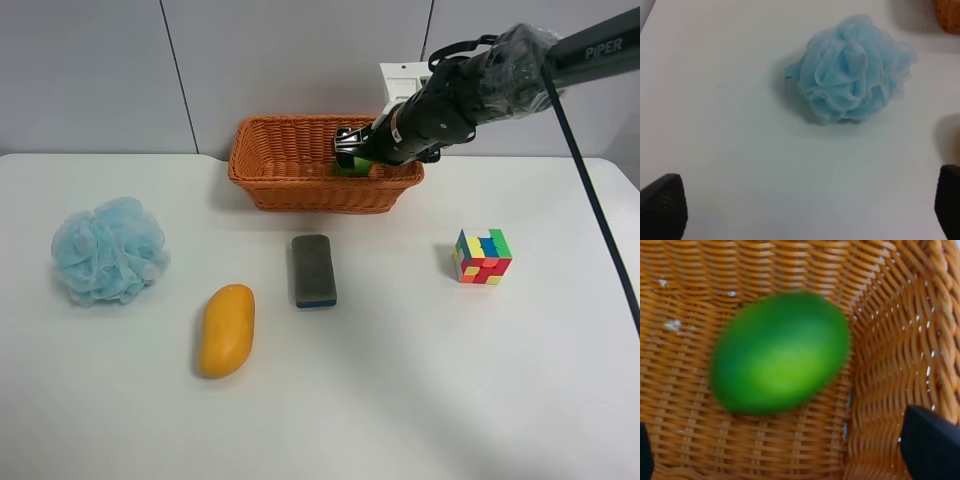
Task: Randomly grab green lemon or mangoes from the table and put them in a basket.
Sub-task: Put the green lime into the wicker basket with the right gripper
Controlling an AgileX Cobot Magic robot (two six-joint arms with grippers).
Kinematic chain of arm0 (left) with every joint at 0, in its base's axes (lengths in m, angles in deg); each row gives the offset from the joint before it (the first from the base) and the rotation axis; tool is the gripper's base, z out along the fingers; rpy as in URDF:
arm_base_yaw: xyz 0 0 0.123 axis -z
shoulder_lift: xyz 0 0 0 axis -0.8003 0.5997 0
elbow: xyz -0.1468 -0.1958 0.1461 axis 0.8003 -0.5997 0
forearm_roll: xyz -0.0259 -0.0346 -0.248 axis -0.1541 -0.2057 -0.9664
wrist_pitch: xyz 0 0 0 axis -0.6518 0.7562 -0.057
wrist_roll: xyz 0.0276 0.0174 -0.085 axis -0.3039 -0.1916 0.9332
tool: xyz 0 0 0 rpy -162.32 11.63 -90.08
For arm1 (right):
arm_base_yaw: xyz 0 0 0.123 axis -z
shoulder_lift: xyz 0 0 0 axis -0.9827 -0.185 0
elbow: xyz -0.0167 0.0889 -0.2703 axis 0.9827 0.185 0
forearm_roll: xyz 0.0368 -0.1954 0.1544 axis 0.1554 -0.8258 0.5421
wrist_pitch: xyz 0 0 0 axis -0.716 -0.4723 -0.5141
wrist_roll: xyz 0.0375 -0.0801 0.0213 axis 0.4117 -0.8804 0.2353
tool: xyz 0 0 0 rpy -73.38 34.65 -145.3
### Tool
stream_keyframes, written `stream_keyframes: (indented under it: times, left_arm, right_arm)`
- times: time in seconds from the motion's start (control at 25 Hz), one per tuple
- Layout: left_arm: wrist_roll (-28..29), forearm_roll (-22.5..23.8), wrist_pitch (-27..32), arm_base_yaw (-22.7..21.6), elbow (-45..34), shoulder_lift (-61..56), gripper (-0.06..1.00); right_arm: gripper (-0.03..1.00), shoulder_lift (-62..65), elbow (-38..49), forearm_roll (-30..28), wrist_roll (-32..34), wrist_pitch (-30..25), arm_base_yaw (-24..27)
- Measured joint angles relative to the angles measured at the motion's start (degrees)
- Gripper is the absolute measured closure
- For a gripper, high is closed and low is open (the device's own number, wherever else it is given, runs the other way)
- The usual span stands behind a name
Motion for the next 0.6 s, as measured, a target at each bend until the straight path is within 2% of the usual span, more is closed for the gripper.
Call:
stream_keyframes:
  times: [0.36, 0.44, 0.6]
  left_arm:
    - [0.0, 0.0, 0.0, 0.0, 0.0, 0.0, -0.05]
    - [0.0, 0.0, 0.0, 0.0, 0.0, 0.0, -0.05]
    - [0.0, 0.0, 0.0, 0.0, 0.0, 0.0, -0.05]
  right_arm:
    - [-0.02, 1.1, 0.0, 0.0, -0.7, -0.7, 0.0]
    - [-0.02, 3.2, 0.0, 0.5, -3.3, -1.4, 0.0]
    - [-0.02, 10.3, 0.0, 2.5, -13.4, -4.8, 0.2]
